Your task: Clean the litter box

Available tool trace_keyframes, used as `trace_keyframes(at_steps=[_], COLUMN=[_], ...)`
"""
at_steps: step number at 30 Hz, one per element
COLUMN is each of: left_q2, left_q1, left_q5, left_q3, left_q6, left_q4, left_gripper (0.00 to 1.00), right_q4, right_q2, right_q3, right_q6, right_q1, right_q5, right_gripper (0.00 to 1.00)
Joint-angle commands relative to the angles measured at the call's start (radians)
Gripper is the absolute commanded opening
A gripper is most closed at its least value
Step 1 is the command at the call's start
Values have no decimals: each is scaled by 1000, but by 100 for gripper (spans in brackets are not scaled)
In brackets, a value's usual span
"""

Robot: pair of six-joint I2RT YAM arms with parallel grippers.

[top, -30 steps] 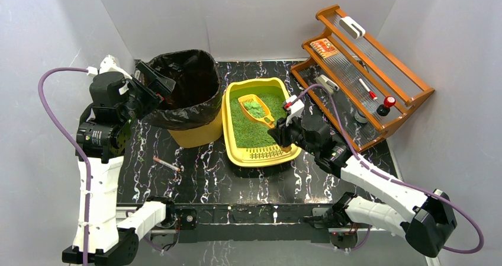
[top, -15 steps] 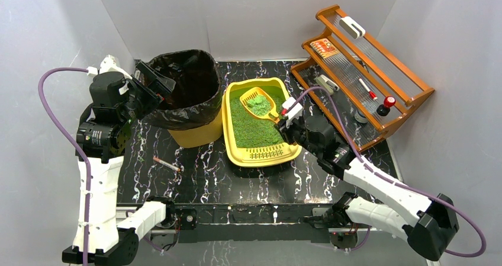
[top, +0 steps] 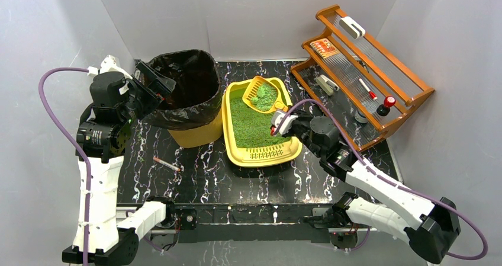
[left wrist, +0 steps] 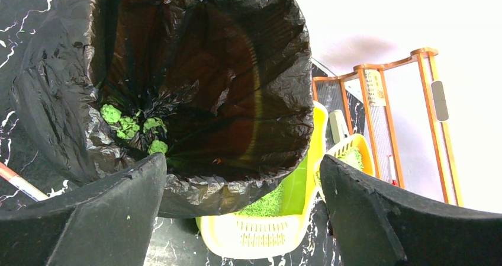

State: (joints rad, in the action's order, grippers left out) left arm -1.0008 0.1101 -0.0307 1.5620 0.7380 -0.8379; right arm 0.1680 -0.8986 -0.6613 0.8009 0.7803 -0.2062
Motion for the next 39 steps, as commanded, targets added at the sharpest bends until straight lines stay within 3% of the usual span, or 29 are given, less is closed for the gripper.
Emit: trace_keyframes(at_steps=[1, 8, 15, 20, 21, 27, 34, 39], left_q2=[-1, 0, 1, 5, 8, 7, 11, 11], left_q1=[4, 3, 3, 3, 4, 3, 3, 3], left_q5=[18, 11, 12, 11, 7, 8, 7, 10], left_q3=[1, 2, -3, -2, -2, -3, -1, -5], left_q6=[-6, -12, -10, -8, -8, -6, -6, -5], left_q4=[19, 19, 19, 18, 14, 13, 13, 12], left_gripper=[98, 98, 98, 98, 98, 99, 98, 98], right_q4=[36, -108, -252, -364, -432, -457, -591, -577], right_q2=[-19, -60, -109, -171, -204, -220, -309, -313], right_q3=[-45, -108, -181, -247, -292, -297, -371, -369], right_q6=[188, 251, 177, 22, -127, -333, -475, -510], right_q1=[2, 2, 2, 2, 1, -38, -59, -66], right_q5=[-29, -9, 17, 51, 56, 193, 273, 303], right_gripper=[0, 0, 0, 0, 0, 0, 0, 0])
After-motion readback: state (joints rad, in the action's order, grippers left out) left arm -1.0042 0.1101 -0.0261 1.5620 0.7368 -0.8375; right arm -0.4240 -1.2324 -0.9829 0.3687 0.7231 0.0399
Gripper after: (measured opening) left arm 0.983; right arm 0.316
